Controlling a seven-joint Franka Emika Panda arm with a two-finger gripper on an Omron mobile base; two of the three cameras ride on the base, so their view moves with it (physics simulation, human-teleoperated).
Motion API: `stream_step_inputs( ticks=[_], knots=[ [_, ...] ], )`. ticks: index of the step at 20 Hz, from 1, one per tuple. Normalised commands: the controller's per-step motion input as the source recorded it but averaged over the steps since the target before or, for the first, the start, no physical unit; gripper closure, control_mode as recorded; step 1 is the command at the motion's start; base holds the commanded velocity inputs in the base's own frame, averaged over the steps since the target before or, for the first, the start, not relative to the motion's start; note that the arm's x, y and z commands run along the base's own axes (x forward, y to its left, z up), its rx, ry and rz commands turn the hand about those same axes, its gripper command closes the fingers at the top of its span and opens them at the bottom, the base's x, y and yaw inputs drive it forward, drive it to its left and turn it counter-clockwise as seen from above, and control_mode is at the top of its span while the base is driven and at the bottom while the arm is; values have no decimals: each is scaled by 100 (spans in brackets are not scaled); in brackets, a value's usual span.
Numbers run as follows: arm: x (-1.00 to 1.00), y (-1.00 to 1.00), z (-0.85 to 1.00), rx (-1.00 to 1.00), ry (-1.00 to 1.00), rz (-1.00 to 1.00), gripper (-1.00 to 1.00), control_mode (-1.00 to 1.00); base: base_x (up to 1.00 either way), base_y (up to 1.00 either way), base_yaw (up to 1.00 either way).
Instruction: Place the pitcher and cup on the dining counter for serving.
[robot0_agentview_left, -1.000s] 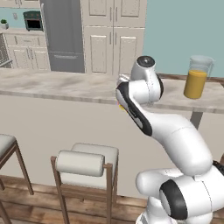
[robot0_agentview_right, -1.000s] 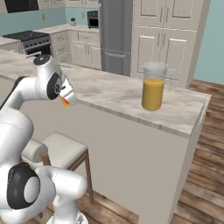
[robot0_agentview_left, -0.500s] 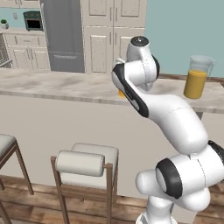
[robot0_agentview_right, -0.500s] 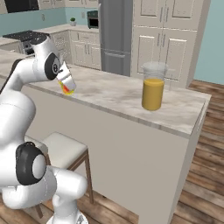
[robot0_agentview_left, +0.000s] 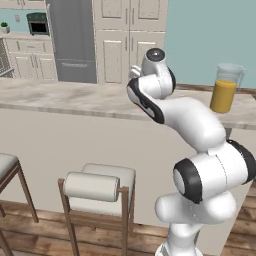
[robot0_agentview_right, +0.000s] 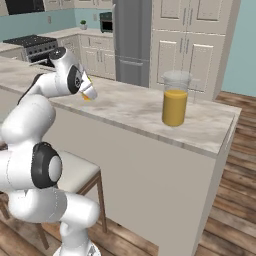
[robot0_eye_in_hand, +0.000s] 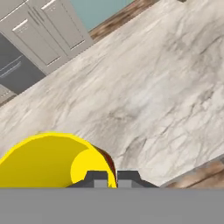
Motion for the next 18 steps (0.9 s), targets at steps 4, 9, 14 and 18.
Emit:
stream_step_inputs(
  ticks=[4,9,14,18],
  knots=[
    [99,-9,0,1,11,-1,100,-100,0,0,0],
    [87,-21,0,6,23,-2,100,-100,0,0,0],
    [18,-20,0,4,16,-2,100,-100,0,0,0],
    [6,0,-2,0,5,0,100,-100,0,0,0]
  ],
)
